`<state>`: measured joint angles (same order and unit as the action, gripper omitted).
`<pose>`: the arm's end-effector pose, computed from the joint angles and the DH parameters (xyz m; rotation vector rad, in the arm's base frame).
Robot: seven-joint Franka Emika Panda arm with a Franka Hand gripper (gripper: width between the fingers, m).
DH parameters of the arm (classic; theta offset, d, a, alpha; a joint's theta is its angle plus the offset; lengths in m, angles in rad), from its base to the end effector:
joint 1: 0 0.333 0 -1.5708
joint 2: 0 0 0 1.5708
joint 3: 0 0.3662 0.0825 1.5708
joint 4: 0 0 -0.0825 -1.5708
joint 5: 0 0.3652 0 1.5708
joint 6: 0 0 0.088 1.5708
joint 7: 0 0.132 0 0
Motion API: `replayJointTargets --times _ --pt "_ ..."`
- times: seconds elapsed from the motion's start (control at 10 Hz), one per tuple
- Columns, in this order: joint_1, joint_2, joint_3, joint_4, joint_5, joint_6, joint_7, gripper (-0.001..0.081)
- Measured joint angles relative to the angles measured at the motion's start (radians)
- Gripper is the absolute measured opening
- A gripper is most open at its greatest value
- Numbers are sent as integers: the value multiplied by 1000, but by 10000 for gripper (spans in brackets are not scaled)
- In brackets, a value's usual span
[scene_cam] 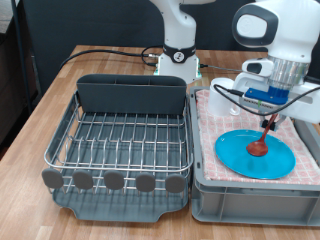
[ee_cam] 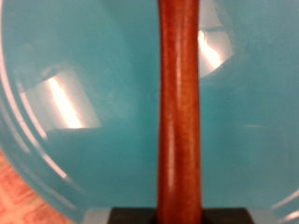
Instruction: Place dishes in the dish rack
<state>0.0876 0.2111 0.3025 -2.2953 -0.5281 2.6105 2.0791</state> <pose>0.4994 0.2080 0.3113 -2.4880 1.8091 -0.3986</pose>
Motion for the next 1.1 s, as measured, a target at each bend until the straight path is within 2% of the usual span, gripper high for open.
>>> replayJointTargets --times 0.3,0.4,0.6,0.9,1.0,1.1 --pt "-17 -110 38 -10 295 -117 -212 91" --pt "-18 -149 39 -18 380 -165 -251 91" --pt "-18 -226 31 -49 500 -238 -267 91" --pt "-19 -345 14 -135 558 -254 -154 91" --pt "-18 -341 14 -133 557 -254 -174 91" --pt "-22 -340 12 -135 554 -256 -143 91"
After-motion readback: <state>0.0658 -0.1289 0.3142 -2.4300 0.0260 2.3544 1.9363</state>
